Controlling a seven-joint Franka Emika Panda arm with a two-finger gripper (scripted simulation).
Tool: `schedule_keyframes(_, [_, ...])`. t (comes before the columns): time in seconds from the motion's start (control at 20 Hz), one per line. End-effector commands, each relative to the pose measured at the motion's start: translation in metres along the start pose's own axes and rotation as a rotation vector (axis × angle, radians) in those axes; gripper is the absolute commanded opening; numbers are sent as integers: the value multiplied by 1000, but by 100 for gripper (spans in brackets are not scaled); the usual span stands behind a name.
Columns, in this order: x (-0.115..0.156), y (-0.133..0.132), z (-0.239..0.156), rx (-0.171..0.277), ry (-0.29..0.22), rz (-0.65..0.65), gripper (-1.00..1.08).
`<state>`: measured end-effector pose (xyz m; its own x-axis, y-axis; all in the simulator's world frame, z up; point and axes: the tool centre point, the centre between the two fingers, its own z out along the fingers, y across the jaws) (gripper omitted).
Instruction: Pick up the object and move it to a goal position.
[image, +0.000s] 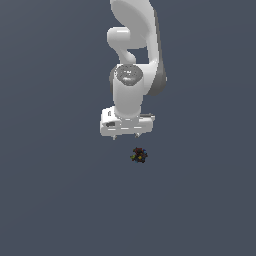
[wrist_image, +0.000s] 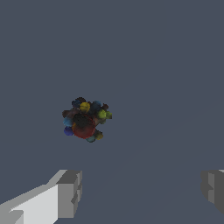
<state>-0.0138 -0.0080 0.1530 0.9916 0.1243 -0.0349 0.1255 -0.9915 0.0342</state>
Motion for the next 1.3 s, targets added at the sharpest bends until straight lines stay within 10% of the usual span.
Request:
schedule_keyframes(0.0, [1,-2,3,-1,0,-47,100])
schedule_keyframes(1.25, [18,-38,46,2,20,-776,100])
